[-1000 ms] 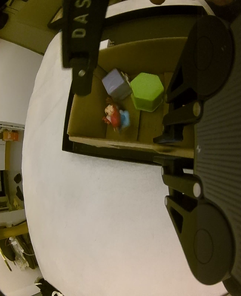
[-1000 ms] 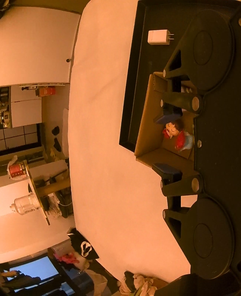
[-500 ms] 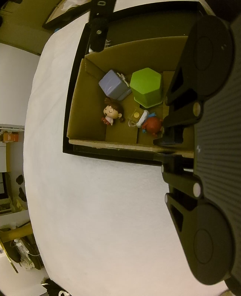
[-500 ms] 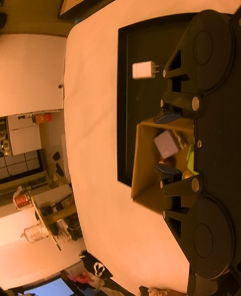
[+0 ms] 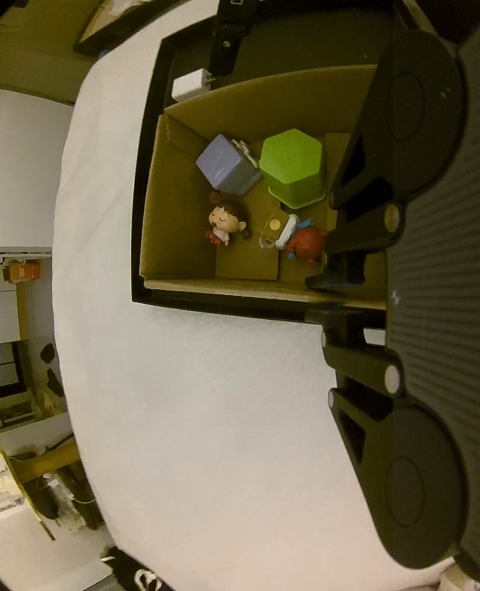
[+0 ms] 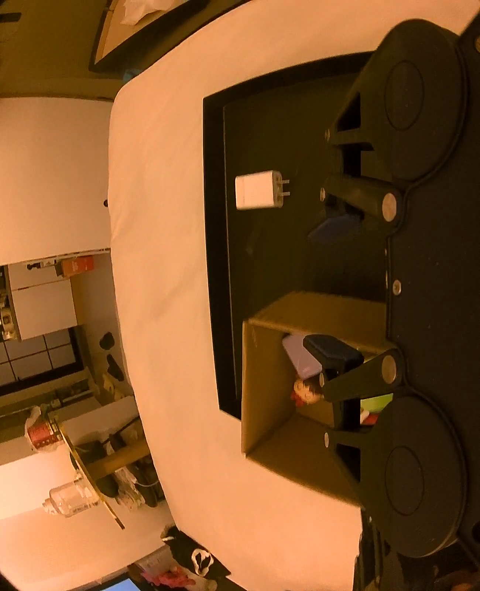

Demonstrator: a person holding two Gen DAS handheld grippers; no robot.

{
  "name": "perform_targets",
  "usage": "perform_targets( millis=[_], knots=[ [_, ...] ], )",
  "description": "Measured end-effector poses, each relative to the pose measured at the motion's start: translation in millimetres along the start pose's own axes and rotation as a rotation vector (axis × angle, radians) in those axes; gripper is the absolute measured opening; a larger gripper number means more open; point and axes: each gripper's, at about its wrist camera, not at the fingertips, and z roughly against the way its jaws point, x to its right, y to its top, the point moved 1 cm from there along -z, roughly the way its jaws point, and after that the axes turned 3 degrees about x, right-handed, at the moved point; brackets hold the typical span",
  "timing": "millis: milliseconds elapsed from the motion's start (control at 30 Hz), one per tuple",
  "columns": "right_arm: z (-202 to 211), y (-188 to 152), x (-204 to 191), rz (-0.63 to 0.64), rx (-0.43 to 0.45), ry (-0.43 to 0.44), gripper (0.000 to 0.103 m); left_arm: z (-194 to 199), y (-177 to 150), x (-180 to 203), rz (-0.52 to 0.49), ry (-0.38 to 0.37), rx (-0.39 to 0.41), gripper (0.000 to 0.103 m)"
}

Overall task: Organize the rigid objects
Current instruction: 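Move the right tool to the white phone charger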

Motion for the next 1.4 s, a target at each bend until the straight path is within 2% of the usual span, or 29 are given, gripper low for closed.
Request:
perform_targets(
  millis=[167, 367, 467, 567, 633, 733, 933, 1267, 1300, 1333, 1367, 1400],
  knots=[
    [-6.2, -2.9, 13.2, 0.005, -0.001, -0.014, 0.06, -3.3, 1.6, 5.6, -0.02, 0.034, -0.007, 0.012],
    [-16.4, -6.0, 29.9, -0.003, 0.006, -0.042, 0.067, -6.1, 3.1, 14.3, -0.059, 0.08, -0.017, 0.012],
    [-25.1, -7.2, 38.7, -0.011, 0.002, -0.06, 0.068, -6.1, 4.7, 20.5, -0.077, 0.114, -0.021, 0.017],
    [-35.6, -6.9, 46.7, -0.02, 0.003, -0.083, 0.072, -8.3, 6.4, 24.3, -0.09, 0.146, -0.028, 0.029],
    [-43.3, -5.2, 52.1, -0.028, 0.006, -0.097, 0.074, -9.3, 7.8, 27.2, -0.102, 0.175, -0.028, 0.043],
    [-56.0, -2.0, 58.3, -0.03, 0.012, -0.112, 0.077, -10.1, 8.8, 33.2, -0.133, 0.212, -0.024, 0.052],
    [-83.6, 3.5, 66.6, -0.029, 0.004, -0.136, 0.077, -16.2, 9.2, 44.4, -0.187, 0.266, -0.037, 0.057],
    [-112.6, 5.7, 69.8, 0.015, -0.013, -0.184, 0.075, -22.1, 11.5, 46.8, -0.201, 0.289, -0.052, 0.059],
    [-113.1, 4.9, 67.8, 0.027, -0.008, -0.192, 0.072, -21.8, 10.6, 48.4, -0.203, 0.291, -0.053, 0.059],
    [-112.7, 3.3, 65.4, 0.043, 0.002, -0.197, 0.06, -22.2, 10.5, 48.6, -0.205, 0.292, -0.054, 0.059],
    [-112.5, 3.1, 63.9, 0.059, 0.008, -0.202, 0.054, -22.2, 10.4, 48.9, -0.207, 0.291, -0.053, 0.059],
    [-112.0, 3.3, 62.5, 0.077, 0.009, -0.205, 0.039, -22.1, 10.5, 49.0, -0.208, 0.29, -0.05, 0.059]
  ],
)
